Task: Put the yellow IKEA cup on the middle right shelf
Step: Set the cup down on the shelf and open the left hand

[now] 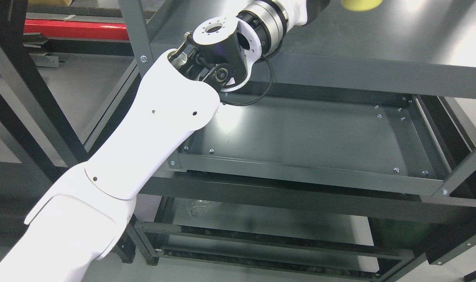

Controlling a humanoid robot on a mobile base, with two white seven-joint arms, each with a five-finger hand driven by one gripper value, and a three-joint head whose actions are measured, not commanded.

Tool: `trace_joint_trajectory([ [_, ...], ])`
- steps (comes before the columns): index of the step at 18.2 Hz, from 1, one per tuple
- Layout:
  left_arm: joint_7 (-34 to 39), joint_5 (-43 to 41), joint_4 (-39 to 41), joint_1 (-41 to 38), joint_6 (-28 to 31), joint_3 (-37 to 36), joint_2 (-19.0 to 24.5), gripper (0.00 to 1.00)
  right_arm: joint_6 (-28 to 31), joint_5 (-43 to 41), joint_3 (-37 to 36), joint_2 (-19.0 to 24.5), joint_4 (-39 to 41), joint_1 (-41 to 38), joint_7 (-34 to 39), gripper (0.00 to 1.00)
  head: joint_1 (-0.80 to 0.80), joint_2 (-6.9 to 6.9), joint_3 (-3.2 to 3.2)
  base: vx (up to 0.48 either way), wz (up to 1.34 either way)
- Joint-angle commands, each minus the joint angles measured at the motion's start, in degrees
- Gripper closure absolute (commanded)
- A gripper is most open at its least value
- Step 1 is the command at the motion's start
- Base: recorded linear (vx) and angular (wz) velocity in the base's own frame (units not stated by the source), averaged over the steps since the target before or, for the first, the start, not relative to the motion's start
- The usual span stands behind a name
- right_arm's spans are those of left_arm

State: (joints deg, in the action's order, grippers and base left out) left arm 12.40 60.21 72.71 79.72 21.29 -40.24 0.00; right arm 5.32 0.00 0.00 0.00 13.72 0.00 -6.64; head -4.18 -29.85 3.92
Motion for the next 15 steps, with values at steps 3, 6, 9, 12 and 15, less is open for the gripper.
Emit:
trace_joint_trajectory([
  [3,0.17,-0.7,-7.15,0.61,1.3,-6.07,1.0,0.76,0.04,-1.41,0.97,-1.0,0.0,-0.79,-0.04,0.01,0.0,0.0,0.0,-0.003,-0.01],
  [6,0.08,-1.84,-8.29,0.53,1.47,-6.07,1.0,0.53,0.04,-1.41,0.97,-1.0,0.0,-0.79,-0.04,0.01,0.0,0.0,0.0,-0.008,-0.04],
  [9,-0.36,-4.82,-8.38,0.53,3.49,-6.07,1.0,0.29,0.04,-1.41,0.97,-1.0,0.0,-0.79,-0.04,0.01,0.0,0.0,0.0,0.001,0.0],
  [12,-0.53,-5.8,-8.29,0.53,3.58,-6.07,1.0,0.2,0.04,-1.41,0.97,-1.0,0.0,-0.79,-0.04,0.01,0.0,0.0,0.0,-0.006,0.02],
  [15,-0.53,-7.47,-7.59,0.53,3.58,-6.07,1.0,0.12,0.04,-1.41,0.97,-1.0,0.0,-0.79,-0.04,0.01,0.0,0.0,0.0,0.0,0.0],
])
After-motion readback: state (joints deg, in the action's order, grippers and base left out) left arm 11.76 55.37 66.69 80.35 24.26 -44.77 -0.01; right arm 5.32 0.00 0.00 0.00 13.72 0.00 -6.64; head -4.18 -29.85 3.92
